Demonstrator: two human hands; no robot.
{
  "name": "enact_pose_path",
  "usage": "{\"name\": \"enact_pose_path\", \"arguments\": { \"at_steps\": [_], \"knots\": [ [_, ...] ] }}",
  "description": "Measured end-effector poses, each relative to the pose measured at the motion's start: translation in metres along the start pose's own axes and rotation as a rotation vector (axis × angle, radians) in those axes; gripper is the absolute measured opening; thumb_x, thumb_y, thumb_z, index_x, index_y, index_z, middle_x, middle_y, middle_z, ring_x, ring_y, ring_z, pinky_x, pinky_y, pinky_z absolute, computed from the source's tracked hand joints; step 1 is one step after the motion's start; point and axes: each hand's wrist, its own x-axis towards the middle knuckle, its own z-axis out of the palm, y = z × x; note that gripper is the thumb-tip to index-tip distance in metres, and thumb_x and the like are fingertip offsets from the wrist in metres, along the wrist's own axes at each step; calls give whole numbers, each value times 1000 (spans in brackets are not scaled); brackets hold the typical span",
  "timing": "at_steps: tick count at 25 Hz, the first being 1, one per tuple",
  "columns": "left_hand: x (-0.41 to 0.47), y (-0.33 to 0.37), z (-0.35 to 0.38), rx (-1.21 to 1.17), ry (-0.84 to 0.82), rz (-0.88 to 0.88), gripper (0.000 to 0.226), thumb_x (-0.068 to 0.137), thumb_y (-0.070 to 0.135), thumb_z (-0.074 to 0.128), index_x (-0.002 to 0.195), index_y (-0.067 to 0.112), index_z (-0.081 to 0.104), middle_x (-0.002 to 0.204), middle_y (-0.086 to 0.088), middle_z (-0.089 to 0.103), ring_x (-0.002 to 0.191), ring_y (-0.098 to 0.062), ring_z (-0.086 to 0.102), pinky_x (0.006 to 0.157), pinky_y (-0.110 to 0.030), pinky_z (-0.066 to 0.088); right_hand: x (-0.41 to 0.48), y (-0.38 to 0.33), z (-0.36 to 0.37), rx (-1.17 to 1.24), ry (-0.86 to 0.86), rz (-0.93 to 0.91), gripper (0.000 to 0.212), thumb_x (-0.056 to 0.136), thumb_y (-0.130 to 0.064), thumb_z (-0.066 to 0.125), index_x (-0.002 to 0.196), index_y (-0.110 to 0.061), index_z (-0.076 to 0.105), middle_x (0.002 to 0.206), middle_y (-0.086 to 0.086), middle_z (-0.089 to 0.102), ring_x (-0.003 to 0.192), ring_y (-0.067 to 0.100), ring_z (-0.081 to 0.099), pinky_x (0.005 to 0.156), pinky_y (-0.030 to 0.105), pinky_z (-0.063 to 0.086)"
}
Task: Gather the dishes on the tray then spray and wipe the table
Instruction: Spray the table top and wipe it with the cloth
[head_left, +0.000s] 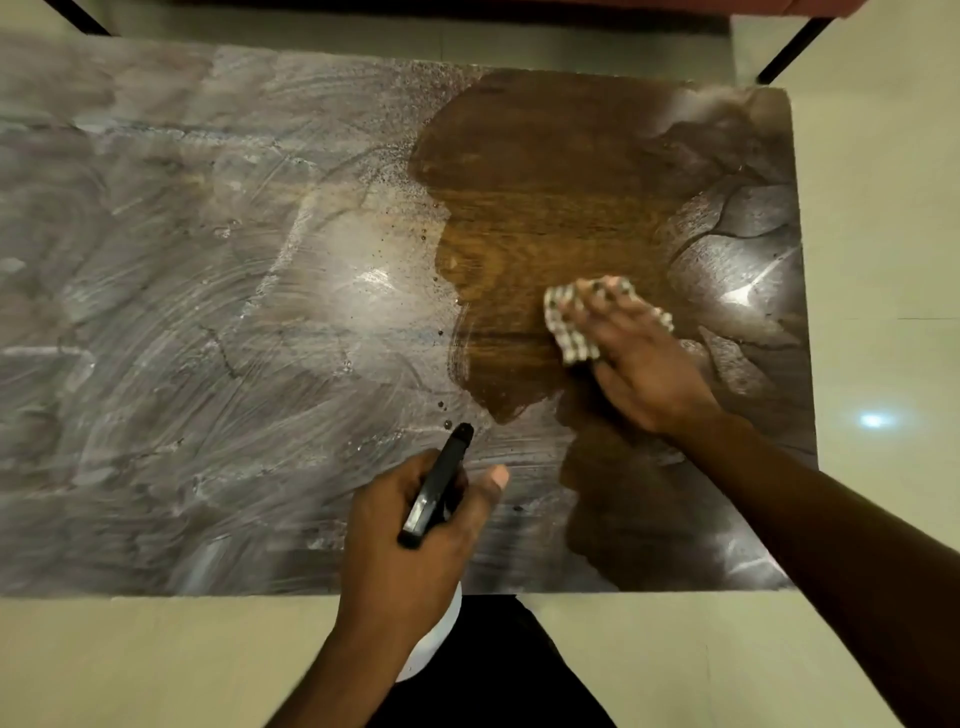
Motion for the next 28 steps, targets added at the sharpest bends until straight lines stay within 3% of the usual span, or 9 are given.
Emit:
{"name": "enact_pose_path", "arguments": {
  "at_steps": [2, 4, 10, 12, 15, 19, 21, 26, 28],
  "knots": [
    [-12, -9, 0, 35, -24, 18, 33, 85, 43, 84, 73, 16, 69, 63, -8, 60, 55, -18, 53, 59, -21, 44, 6, -9, -2, 233, 230, 448, 68, 100, -27, 43, 167, -33, 30, 178, -1, 19, 166, 26, 5, 134, 51, 12],
    [-23, -17, 2, 33, -20, -8, 32, 82, 48, 84, 79, 18, 73, 71, -7, 68, 67, -23, 63, 69, -31, 52, 11, -37, 8, 301, 271, 577, 67, 101, -25, 46, 166, -31, 32, 178, 0, 19, 166, 27, 3, 134, 50, 11],
    [-49, -37, 4, 102, -8, -22, 56, 89, 54, 80, 62, 17, 49, 54, -1, 43, 53, -19, 44, 60, -35, 40, -63, -83, 47, -118, -240, -421, 75, 101, -27, 46, 170, -35, 16, 180, -5, 6, 166, 20, -8, 134, 46, -1],
    [-54, -44, 5, 114, -21, -41, 59, 85, 61, 78, 65, 14, 49, 53, -1, 43, 52, -21, 45, 60, -36, 40, -75, -53, 40, -174, -231, -486, 75, 100, -28, 44, 170, -34, 18, 179, -4, 10, 167, 21, -3, 134, 47, 4],
    [-60, -51, 6, 130, -23, -68, 44, 83, 60, 82, 75, 19, 66, 63, 4, 63, 61, -16, 63, 69, -38, 54, -84, -9, 32, 9, 42, 4, 74, 96, -25, 44, 168, -31, 27, 178, 1, 20, 166, 27, 8, 132, 56, 17],
    [-69, -67, 8, 145, -13, -65, 27, 82, 56, 84, 81, 31, 74, 69, 11, 72, 67, -11, 69, 70, -37, 57, -76, -45, 43, 307, 359, 623, 70, 96, -26, 44, 165, -30, 34, 177, 2, 23, 166, 30, 7, 133, 54, 11],
    [-72, -76, 5, 172, -27, -44, 34, 85, 60, 82, 72, 32, 68, 59, 11, 62, 57, -12, 59, 63, -33, 47, -86, -92, 63, 288, 305, 519, 71, 96, -23, 46, 166, -28, 33, 177, 3, 22, 166, 31, 7, 132, 58, 13],
    [-81, -88, -9, 211, -55, 9, 34, 89, 53, 81, 65, 37, 62, 54, 13, 55, 50, -8, 49, 58, -26, 38, -163, -134, 98, -55, -135, -292, 74, 98, -22, 55, 167, -32, 29, 178, -3, 16, 167, 23, 1, 134, 52, 11],
    [-85, -91, -18, 210, -96, -1, 32, 85, 56, 82, 75, 28, 68, 57, 13, 57, 53, -8, 51, 60, -29, 42, -186, -105, 93, -83, -116, -227, 72, 100, -22, 55, 167, -33, 30, 178, -4, 18, 167, 21, 4, 134, 52, 13]
  ]
}}
